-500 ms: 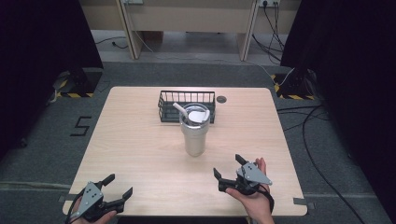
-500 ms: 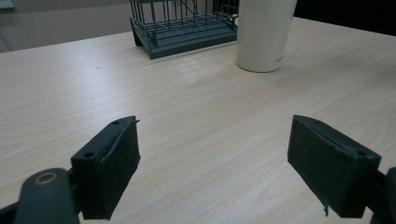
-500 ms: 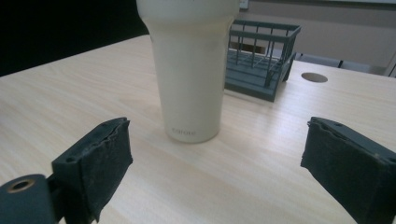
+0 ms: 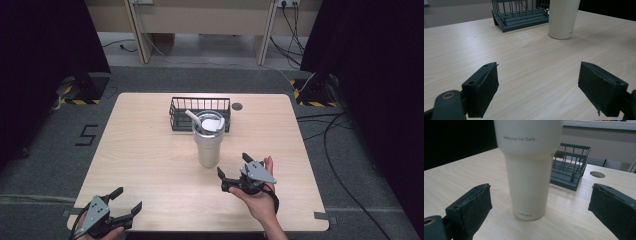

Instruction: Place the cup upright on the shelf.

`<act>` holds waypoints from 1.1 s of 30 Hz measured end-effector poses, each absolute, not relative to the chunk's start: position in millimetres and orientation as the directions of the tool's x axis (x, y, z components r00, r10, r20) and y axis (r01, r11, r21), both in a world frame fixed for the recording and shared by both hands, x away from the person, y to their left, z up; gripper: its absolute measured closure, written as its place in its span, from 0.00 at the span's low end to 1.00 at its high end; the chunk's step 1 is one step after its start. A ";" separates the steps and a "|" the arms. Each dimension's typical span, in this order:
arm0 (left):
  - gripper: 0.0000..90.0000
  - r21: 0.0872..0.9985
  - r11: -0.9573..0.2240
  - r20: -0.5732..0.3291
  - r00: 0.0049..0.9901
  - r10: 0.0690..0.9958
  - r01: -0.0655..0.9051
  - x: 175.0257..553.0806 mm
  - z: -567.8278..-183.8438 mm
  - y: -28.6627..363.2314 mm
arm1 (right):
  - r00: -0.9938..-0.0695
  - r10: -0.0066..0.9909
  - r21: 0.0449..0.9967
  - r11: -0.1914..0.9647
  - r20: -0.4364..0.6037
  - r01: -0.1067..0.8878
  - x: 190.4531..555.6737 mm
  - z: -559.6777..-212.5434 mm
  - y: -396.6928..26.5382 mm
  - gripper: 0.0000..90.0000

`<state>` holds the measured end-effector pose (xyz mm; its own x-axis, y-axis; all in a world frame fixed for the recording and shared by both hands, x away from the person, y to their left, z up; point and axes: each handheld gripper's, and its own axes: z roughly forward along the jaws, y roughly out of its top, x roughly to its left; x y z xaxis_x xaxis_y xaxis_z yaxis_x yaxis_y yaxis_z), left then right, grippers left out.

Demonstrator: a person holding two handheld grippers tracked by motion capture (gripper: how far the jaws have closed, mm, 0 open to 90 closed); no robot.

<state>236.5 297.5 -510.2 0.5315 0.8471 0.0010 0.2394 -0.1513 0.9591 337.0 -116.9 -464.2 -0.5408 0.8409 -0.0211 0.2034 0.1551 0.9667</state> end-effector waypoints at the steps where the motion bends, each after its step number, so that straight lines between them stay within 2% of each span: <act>1: 0.18 0.959 -0.152 0.002 0.532 0.847 0.239 236.6 -510.2 297.5 | -0.537 0.843 0.966 0.155 -0.021 0.205 340.3 -464.9 -114.6 0.05; 9: 0.18 0.959 -0.151 0.002 0.531 0.847 0.238 236.5 -510.0 298.6 | -0.533 0.846 0.965 0.156 -0.019 0.213 362.1 -466.6 -102.1 0.05; 33: 0.18 0.961 -0.150 0.002 0.534 0.846 0.233 235.7 -509.0 299.6 | -0.562 0.826 0.954 0.198 -0.038 0.227 397.1 -473.5 -66.9 0.06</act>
<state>235.7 299.6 -509.0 0.5335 0.8458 0.0024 0.2333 -0.1499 0.9608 397.1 -66.9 -473.5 -0.5617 0.8264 -0.0382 0.2268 0.1982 0.9536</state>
